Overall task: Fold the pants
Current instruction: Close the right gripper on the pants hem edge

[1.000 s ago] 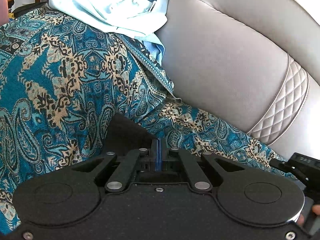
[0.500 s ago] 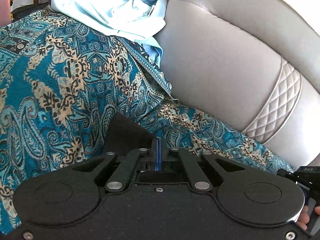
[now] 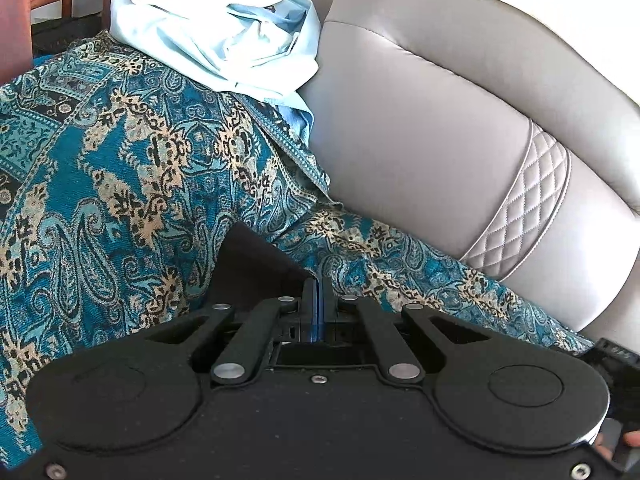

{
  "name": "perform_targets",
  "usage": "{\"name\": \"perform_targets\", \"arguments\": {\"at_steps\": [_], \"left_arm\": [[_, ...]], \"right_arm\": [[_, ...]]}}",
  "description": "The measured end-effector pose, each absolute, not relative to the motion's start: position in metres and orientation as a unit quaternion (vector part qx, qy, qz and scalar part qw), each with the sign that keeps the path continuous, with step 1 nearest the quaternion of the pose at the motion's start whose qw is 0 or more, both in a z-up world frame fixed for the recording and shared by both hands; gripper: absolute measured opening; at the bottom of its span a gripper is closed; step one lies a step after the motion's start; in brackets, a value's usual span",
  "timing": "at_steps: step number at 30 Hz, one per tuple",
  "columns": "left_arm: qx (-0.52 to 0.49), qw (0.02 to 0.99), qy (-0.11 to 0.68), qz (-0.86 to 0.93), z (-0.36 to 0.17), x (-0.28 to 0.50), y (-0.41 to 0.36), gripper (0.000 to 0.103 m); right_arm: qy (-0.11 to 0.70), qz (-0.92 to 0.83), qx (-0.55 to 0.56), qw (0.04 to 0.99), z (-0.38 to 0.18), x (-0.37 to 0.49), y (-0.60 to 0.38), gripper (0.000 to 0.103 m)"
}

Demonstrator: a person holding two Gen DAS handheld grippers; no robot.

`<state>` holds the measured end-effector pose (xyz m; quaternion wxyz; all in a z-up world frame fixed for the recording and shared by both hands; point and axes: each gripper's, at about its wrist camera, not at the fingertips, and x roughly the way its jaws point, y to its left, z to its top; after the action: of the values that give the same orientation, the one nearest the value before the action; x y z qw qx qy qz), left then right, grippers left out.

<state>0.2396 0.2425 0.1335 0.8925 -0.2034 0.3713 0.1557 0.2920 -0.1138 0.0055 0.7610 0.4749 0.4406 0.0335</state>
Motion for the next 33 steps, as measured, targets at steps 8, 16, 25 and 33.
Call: {"name": "perform_targets", "arguments": {"at_steps": [8, 16, 25, 33], "left_arm": [[-0.200, 0.893, 0.375, 0.149, 0.130, 0.241, 0.249, 0.001], [-0.197, 0.891, 0.381, 0.149, 0.120, 0.247, 0.254, 0.001], [-0.197, 0.892, 0.379, 0.150, 0.121, 0.224, 0.256, 0.001], [-0.220, 0.882, 0.385, 0.162, 0.118, 0.168, 0.275, 0.001]], "right_arm": [[0.373, -0.049, 0.495, 0.784, -0.021, 0.308, -0.130, 0.067], [0.352, -0.146, 0.439, 0.814, -0.016, 0.335, -0.159, 0.008], [0.323, -0.100, 0.358, 0.870, 0.019, 0.286, -0.170, 0.003], [0.270, -0.052, 0.311, 0.910, 0.040, 0.162, -0.175, 0.004]]}}
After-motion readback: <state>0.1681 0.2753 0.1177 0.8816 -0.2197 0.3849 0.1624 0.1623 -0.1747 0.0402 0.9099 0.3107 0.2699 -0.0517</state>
